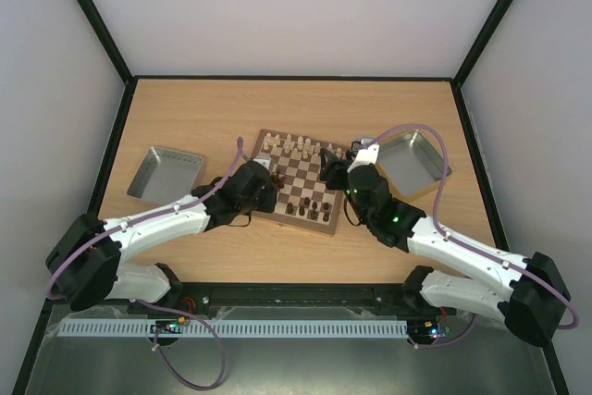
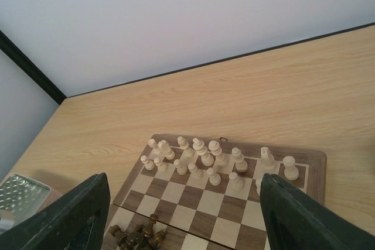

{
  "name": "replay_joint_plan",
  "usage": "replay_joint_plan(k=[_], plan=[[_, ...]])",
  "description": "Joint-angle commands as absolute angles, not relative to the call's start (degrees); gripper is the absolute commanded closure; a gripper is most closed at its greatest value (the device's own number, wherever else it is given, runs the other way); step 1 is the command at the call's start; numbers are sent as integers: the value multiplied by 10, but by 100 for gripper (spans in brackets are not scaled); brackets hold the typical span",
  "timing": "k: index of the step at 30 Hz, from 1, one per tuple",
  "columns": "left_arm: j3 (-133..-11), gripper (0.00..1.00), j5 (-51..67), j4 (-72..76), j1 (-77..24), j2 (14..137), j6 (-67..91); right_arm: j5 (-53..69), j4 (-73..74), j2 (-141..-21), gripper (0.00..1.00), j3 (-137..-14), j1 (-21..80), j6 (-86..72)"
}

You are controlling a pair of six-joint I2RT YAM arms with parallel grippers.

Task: Set up the chess pieces on the board
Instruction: Place the chess piece on the chessboard.

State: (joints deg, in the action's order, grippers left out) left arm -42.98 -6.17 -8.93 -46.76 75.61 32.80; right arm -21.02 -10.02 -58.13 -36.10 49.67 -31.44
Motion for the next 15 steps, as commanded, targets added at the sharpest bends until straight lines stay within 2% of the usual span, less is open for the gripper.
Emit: replay_joint_plan(k=[1, 15], plan=[[-417, 86, -97, -52, -484, 751, 327, -236, -96, -589, 31, -359, 496, -335], [-397, 86, -64, -8, -495, 786, 329, -247, -84, -600, 30, -363, 496, -340]])
